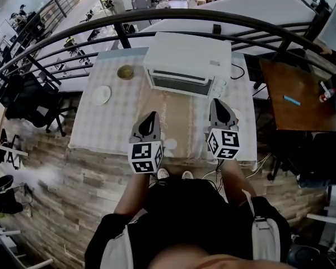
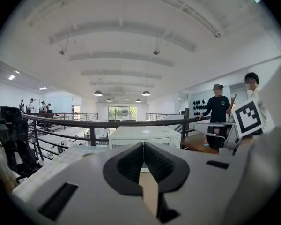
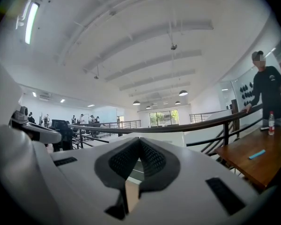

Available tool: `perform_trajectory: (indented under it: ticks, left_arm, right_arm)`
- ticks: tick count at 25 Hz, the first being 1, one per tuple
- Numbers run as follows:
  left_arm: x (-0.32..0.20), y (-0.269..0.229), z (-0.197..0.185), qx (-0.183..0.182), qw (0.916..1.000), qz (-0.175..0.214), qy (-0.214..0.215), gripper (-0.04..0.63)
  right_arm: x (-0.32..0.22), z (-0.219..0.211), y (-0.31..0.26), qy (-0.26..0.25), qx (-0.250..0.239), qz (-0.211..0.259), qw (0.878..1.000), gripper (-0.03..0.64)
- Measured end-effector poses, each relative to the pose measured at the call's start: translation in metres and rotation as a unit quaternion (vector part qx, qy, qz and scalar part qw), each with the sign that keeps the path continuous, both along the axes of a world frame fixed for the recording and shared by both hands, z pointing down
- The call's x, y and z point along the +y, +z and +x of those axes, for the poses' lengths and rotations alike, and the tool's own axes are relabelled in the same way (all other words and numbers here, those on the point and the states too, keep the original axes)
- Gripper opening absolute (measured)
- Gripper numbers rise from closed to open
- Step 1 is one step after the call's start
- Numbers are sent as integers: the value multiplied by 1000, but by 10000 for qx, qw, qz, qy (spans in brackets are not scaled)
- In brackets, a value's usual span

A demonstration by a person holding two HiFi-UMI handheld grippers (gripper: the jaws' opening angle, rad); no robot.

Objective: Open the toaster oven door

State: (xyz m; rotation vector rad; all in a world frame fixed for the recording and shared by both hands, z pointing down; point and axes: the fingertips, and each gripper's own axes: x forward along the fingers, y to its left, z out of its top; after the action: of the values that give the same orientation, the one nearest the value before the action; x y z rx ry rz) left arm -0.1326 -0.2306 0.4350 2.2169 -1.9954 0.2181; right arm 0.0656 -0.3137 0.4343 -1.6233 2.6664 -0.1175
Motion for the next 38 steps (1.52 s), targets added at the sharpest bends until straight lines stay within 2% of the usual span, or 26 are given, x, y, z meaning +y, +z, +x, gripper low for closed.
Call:
perform_trajectory:
  ticks: [8, 10, 13, 17, 24, 33, 38]
  left_arm:
    - [-22, 2, -20, -9, 9998, -3, 185, 14]
    - [-24, 2, -25, 19, 9998, -3, 187, 14]
    - [-27, 4, -32, 20, 9998, -33, 196, 14]
    - [-31, 3, -38, 13, 9998, -5, 180, 14]
    - [-33, 3, -52, -15, 10000, -1, 42, 14]
    - [-32, 9, -70, -18, 9999, -101, -96, 14]
    - [-32, 13, -79, 14, 9998, -131, -155, 14]
  right_arm:
    - [-26, -3, 15, 302, -189, -332, 9988, 3]
    - [-36, -5, 21, 248, -395, -550, 9974, 55]
    - [-57, -3, 30, 241, -734, -965, 9923, 69]
    - [-87, -2, 45, 319, -860, -1447, 9852, 72]
    - [-125, -19, 69, 251, -568, -1993, 9780, 77]
    - [-155, -28, 97, 544, -51, -2457, 9678, 84]
    - [-157, -28, 105, 567, 31, -2324, 9709, 92]
